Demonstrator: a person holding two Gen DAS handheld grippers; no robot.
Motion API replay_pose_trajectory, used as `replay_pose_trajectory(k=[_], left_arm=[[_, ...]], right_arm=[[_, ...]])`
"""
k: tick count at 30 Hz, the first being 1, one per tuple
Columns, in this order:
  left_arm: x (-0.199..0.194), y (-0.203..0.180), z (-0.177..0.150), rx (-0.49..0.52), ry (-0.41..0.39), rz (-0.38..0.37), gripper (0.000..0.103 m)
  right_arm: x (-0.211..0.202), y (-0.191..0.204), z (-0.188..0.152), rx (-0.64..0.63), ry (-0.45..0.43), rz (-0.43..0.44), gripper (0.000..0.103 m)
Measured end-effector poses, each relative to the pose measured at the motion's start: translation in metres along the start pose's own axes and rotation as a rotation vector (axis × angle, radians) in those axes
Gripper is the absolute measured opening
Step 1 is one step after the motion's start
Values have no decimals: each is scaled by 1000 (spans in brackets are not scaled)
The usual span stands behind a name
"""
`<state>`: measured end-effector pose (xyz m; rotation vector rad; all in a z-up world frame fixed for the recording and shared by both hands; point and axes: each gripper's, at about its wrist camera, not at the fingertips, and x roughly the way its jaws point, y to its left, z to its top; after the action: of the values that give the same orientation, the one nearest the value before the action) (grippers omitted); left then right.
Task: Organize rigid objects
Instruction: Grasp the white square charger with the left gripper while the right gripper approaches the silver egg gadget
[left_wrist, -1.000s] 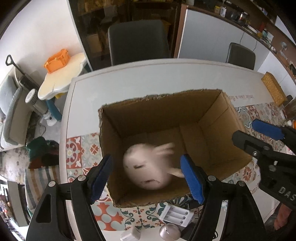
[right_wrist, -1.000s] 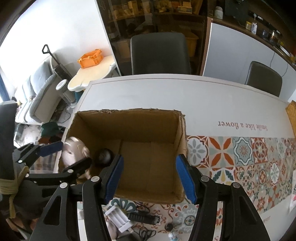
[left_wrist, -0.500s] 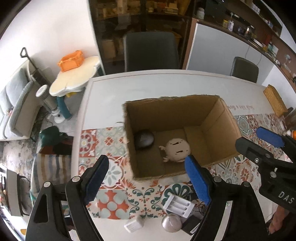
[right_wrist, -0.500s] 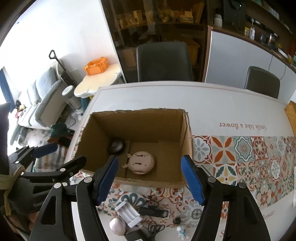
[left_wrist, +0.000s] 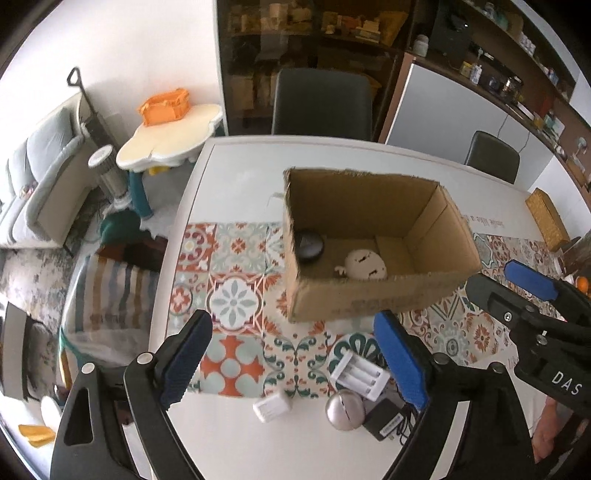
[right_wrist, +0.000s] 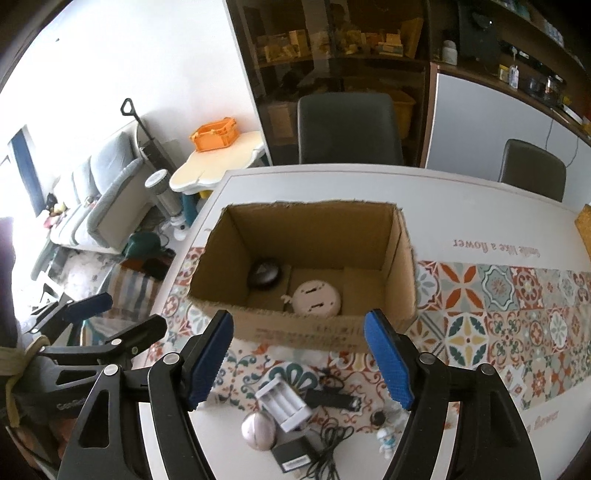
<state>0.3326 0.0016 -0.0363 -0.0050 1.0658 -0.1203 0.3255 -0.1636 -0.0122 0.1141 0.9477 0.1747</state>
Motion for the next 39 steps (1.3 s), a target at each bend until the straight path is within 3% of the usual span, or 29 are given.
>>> replay_pose_trajectory(k=[18, 35, 39], left_arm=[[27, 28, -53, -124, 137, 14, 90], [109, 43, -87, -247, 379, -32, 89], [127, 44, -91, -275, 422, -31, 85]], right_arm=[[32, 17, -46, -10, 120, 47, 74], [89, 18, -77, -25, 276, 28, 73], [101, 16, -81, -22, 304, 23, 73]])
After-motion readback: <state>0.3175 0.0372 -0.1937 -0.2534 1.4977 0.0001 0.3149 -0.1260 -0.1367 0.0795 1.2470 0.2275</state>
